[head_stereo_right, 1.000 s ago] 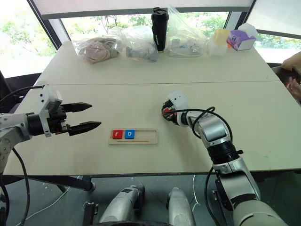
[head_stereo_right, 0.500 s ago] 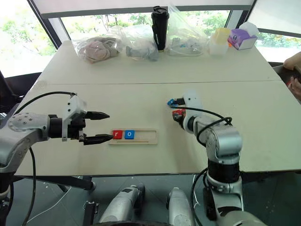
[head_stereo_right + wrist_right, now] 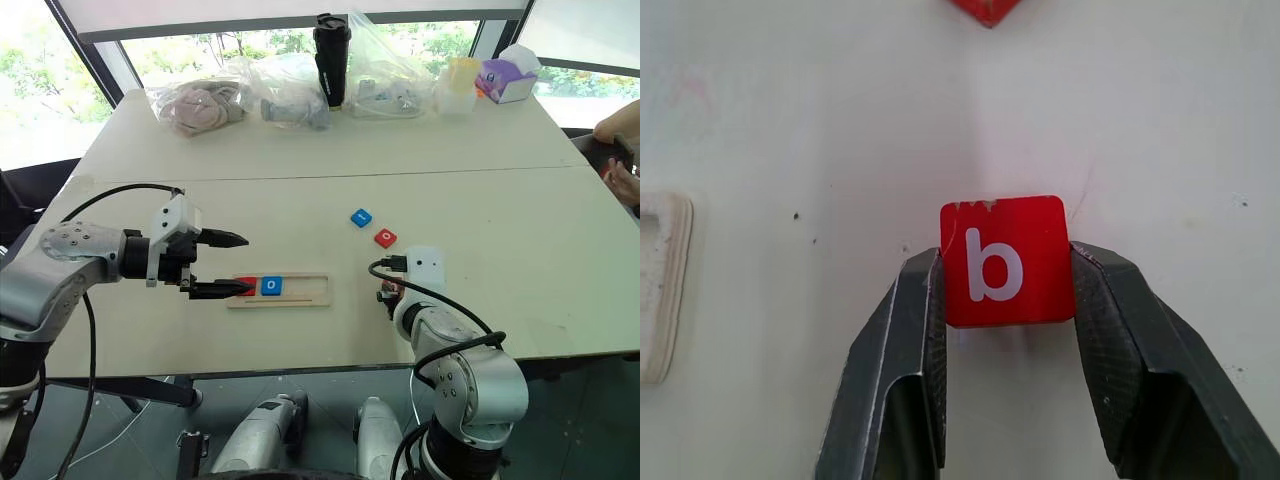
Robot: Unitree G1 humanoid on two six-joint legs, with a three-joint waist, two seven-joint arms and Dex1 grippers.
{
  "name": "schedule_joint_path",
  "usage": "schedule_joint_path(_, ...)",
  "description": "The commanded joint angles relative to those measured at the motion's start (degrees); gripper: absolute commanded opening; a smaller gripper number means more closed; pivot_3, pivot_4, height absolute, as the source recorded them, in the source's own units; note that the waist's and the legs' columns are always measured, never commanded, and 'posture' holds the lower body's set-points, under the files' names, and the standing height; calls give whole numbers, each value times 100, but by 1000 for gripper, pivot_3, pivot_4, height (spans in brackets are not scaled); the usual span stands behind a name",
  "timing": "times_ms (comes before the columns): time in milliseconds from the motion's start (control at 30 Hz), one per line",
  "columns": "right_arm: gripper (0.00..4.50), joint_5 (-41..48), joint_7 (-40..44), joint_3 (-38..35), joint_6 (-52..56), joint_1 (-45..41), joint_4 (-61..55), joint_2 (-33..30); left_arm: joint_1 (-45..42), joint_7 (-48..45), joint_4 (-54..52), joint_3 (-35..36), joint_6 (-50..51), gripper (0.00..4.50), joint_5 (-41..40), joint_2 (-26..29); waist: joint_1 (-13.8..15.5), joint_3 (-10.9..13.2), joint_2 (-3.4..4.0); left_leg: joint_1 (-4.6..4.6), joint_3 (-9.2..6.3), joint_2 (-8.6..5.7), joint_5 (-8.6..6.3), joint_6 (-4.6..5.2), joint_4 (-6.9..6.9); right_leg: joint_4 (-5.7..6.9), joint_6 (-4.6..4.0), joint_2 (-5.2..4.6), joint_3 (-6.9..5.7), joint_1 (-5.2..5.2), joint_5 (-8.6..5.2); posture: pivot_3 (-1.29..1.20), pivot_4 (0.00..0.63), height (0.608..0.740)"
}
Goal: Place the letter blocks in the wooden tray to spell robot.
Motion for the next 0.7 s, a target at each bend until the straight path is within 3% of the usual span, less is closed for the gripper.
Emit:
schedule_joint_path(33, 1176, 29, -221, 54, 38, 65, -253, 545, -126, -89, -5, -20, -81, 4500, 20, -18, 14, 0, 0, 0, 0, -2, 0, 0, -1, 0, 2, -1, 0, -1, 1, 0, 150, 740)
schedule_joint_path(267, 4468, 465, -79, 157, 38, 142, -314, 143, -132, -215, 118, -34, -131, 4500, 113, -12, 9, 0, 0, 0, 0, 1, 1, 1, -2, 0, 0, 0, 0, 0, 0, 0, 150, 740)
schedule_joint_path(333, 4468, 874, 342, 26, 38, 65, -336, -469, -123, -222, 156, -48, -143, 4500, 145, -20, 7, 0, 0, 1, 0, 1, 3, 4, -2, 0, 1, 0, 0, 1, 0, 0, 150, 740)
schedule_joint_path(400, 4468, 1628, 1636, -565, 38, -504, -72, -2008, -180, -205, 127, -29, -73, 4500, 99, -65, 7, 10, 10, 0, 0, 0, 4, 7, 0, -3, 1, -1, -1, 3, 0, 0, 150, 740)
schedule_joint_path(467, 4468, 2196, 2732, -1018, -82, -986, 274, -3134, -252, -230, 129, -42, -52, 4500, 79, -100, 19, 31, 37, -9, 9, -4, 1, 8, 31, -22, 13, -3, -2, 20, 7, 0, 150, 740)
schedule_joint_path(567, 4468, 2233, 4191, -830, -1894, -799, 1100, -4493, -352, -274, 153, -139, -100, 4500, 128, -149, 38, 7, -4, 0, 3, 2, -4, 16, 32, -45, 18, -4, -17, 57, 8, 0, 150, 740)
schedule_joint_path(700, 4468, 1832, 5745, -285, -3974, -191, 2163, -5416, -391, -260, 86, -155, -62, 4500, 127, -190, 21, 5, -11, -8, 5, 5, -5, 36, 23, -50, 35, -7, -20, 64, 9, 0, 150, 740)
